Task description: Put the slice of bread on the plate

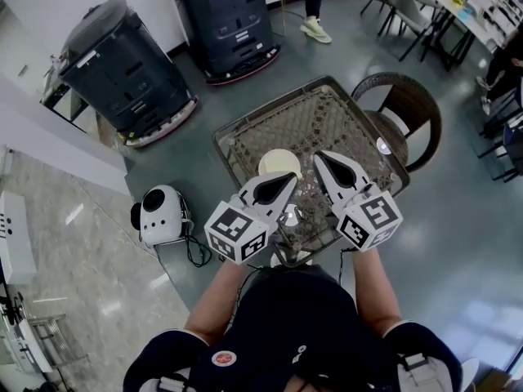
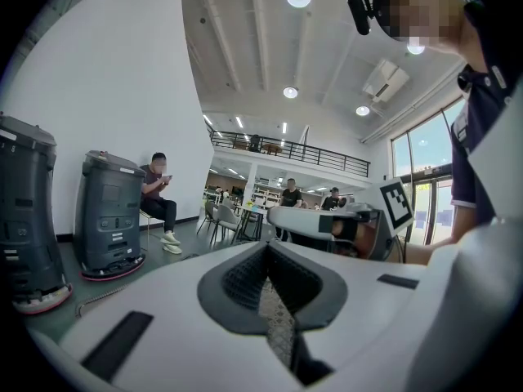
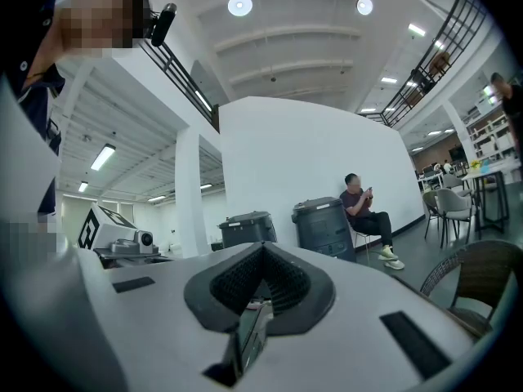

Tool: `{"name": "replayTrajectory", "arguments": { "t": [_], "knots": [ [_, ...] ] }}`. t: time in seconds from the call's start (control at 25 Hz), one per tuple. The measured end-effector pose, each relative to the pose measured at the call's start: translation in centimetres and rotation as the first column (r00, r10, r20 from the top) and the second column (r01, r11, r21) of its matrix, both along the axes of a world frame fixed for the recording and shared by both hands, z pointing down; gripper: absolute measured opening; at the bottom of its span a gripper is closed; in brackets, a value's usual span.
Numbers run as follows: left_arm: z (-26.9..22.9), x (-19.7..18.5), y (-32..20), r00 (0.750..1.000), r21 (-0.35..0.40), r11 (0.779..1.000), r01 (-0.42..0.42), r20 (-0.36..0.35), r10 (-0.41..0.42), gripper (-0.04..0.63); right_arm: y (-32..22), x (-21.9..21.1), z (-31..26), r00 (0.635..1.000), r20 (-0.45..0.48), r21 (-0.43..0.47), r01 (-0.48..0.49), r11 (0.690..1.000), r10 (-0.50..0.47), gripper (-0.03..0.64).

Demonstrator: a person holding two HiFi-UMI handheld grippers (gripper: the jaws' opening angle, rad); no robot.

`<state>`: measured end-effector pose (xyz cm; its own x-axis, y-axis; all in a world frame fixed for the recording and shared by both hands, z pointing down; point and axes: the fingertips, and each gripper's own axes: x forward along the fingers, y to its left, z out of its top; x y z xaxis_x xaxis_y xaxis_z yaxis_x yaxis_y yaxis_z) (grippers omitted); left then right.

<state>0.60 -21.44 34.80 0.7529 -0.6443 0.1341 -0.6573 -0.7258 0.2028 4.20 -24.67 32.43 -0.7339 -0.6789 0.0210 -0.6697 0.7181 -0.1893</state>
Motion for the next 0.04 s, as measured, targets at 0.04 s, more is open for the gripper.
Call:
{"name": "replayTrajectory", "arguments": {
  "t": [0.04],
  "knots": [
    [0.01, 0.01, 0.04, 1.000, -0.001, 1.000, 0.000, 0.000, 0.000, 0.006, 0.03, 0.02, -0.02, 1.000, 0.001, 0.001, 0.000, 1.000, 0.000, 0.006]
  ]
}}
